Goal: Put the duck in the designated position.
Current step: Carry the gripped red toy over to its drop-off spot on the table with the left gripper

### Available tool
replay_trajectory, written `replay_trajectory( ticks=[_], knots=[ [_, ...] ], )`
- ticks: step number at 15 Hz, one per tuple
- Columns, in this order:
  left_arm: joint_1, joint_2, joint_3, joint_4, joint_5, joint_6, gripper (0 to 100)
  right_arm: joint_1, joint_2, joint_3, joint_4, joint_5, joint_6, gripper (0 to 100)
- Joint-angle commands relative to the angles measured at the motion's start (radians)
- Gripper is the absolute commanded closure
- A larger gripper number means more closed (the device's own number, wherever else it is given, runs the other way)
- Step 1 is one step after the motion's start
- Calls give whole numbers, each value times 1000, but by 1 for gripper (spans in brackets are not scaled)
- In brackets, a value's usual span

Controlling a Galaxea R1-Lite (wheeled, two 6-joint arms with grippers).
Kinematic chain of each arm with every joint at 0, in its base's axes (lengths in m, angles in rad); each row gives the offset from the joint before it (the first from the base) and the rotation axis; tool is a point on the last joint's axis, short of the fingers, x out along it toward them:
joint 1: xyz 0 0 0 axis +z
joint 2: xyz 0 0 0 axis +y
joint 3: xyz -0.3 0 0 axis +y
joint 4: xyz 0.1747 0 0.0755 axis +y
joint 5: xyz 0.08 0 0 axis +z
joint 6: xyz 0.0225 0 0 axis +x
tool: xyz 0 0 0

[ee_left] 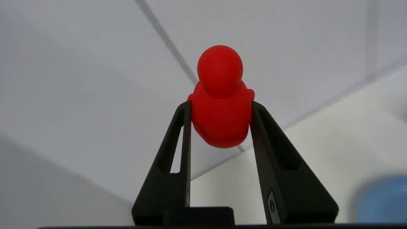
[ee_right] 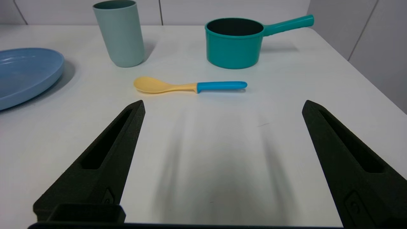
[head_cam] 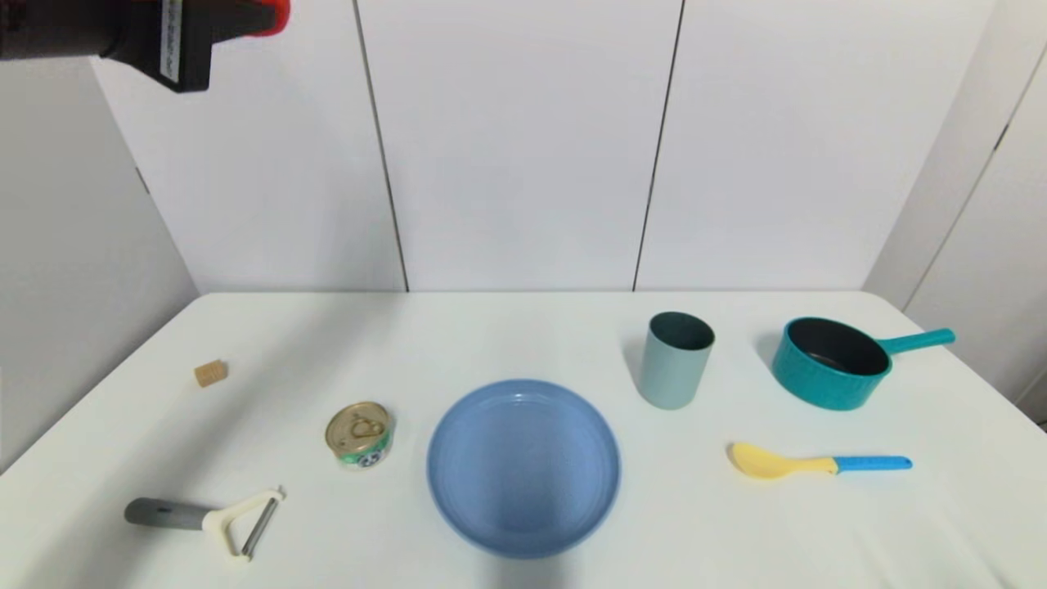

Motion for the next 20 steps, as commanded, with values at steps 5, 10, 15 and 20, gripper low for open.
replay_trajectory(
  ticks=[5,10,15,20],
  knots=[
    [199,-161,285,342,-821,-33,100,1,0,9,-1,0,0,0],
    [202,-183,448,426,-985,-62,100,0,0,9,1,0,0,0],
    [191,-135,997,-459,-981,-62,100,1,0,9,-1,0,0,0],
    [191,-80,1339,-910,-945,-62,100,1,0,9,1,0,0,0]
  ],
)
